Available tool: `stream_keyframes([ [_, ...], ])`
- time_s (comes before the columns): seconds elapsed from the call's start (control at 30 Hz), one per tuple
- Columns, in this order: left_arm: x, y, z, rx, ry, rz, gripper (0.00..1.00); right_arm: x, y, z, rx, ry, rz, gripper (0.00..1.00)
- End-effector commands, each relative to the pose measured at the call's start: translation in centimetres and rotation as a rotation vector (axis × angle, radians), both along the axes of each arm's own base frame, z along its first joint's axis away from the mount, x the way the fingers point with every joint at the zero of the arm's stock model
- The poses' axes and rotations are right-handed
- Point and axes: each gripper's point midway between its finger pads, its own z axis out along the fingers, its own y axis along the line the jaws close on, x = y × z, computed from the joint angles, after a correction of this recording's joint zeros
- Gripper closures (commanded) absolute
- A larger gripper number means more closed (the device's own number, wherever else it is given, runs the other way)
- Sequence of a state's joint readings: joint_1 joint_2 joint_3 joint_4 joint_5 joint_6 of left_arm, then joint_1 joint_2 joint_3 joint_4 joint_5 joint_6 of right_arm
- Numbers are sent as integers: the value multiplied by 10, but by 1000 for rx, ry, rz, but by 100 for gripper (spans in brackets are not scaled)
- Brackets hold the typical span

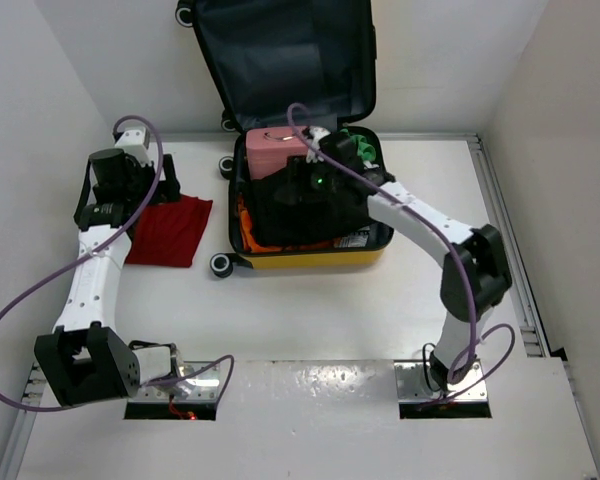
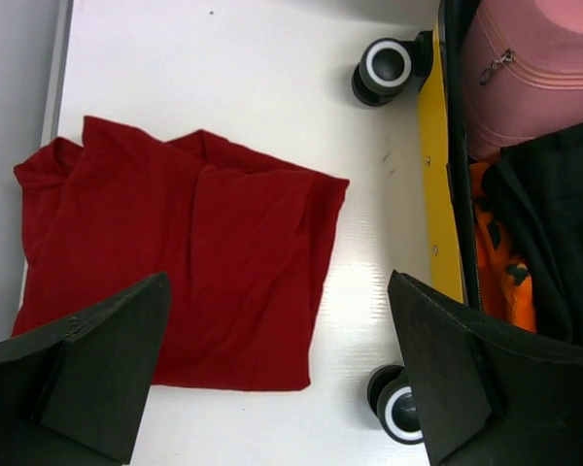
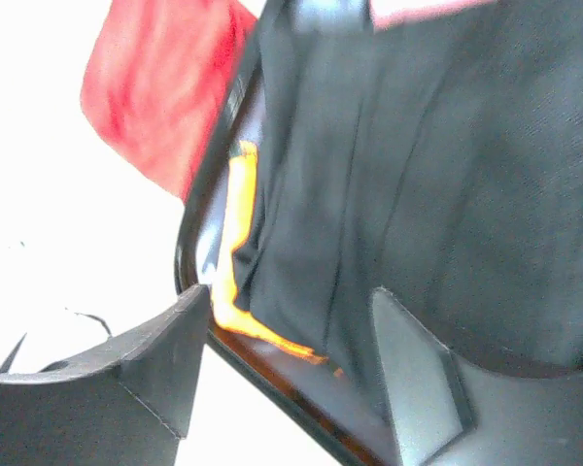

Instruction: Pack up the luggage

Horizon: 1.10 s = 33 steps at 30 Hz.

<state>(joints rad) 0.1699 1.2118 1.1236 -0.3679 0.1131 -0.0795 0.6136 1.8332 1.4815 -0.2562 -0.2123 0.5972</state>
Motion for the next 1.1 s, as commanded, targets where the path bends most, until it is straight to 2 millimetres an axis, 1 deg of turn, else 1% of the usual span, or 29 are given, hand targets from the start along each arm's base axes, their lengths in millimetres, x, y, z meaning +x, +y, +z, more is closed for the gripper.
stream_keyframes([
  [0.0,2,0,6,-1,-41,-14,1,18,-3,52,91,-173,42,39],
  [0.03,1,0,2,-2,-33,-14,1,20,-2,48,81,-171,43,44],
  [0.07,2,2,-1,2,-22,-2,1,20,-4,26,40,-124,40,54],
  [0.13,5,5,-9,4,0,11,1,21,-8,10,-10,-92,32,63],
  [0.17,5,7,-9,16,1,15,1,15,-14,-7,-56,-42,31,64],
  [0.2,8,8,-18,12,25,15,2,11,-23,-40,-127,45,14,66],
  [0.27,8,12,-29,50,60,9,2,-1,-43,-73,-197,162,-18,69],
  [0.3,9,8,-38,47,83,-4,3,-18,-57,-100,-255,235,-20,69],
  [0.33,11,6,-51,59,123,-14,3,-21,-69,-112,-276,271,-38,69],
  [0.37,12,13,-59,82,148,10,3,-30,-77,-123,-298,301,-38,69],
  [0.4,10,10,-72,85,188,6,3,-37,-83,-132,-312,329,-43,69],
  [0.43,12,10,-80,103,212,5,4,-35,-89,-133,-308,337,-52,69],
  [0.47,14,12,-98,127,264,27,4,-37,-91,-133,-302,344,-50,67],
  [0.5,14,14,-107,131,289,34,4,-34,-91,-129,-292,327,-42,65],
  [0.53,13,10,-118,136,325,25,4,-27,-89,-114,-265,292,-40,63],
  [0.57,14,7,-131,149,369,23,4,-24,-88,-107,-255,273,-32,58],
  [0.6,14,5,-138,156,388,21,4,-20,-87,-100,-244,248,-26,55],
  [0.63,14,5,-144,155,404,20,4,-15,-82,-81,-211,208,-10,51],
  [0.7,13,-6,-155,159,437,-12,4,-6,-79,-44,-164,121,6,40],
  [0.73,16,-5,-162,157,455,-1,4,-3,-74,-22,-135,72,22,38],
  [0.77,16,-11,-168,150,470,-9,4,-1,-75,-4,-120,19,36,36],
  [0.8,18,-13,-171,158,477,-12,4,-2,-74,7,-104,-6,43,30],
  [0.83,18,-14,-177,150,492,-6,4,-2,-75,14,-96,-25,52,29],
  [0.87,19,-18,-186,152,515,-18,4,-4,-76,39,-77,-98,68,29],
  [0.93,21,-17,-196,159,540,9,5,-6,-79,53,-73,-147,86,27],
  [0.97,19,-16,-210,159,577,20,8,-11,-84,70,-68,-200,82,25],
  [1.0,22,-16,-211,159,579,19,9,-13,-86,75,-63,-216,81,25],
  [1.03,26,-12,-213,169,577,44,11,-13,-92,88,-52,-256,70,24],
  [1.07,25,-14,-219,179,592,42,14,-17,-99,89,-62,-275,71,23],
])
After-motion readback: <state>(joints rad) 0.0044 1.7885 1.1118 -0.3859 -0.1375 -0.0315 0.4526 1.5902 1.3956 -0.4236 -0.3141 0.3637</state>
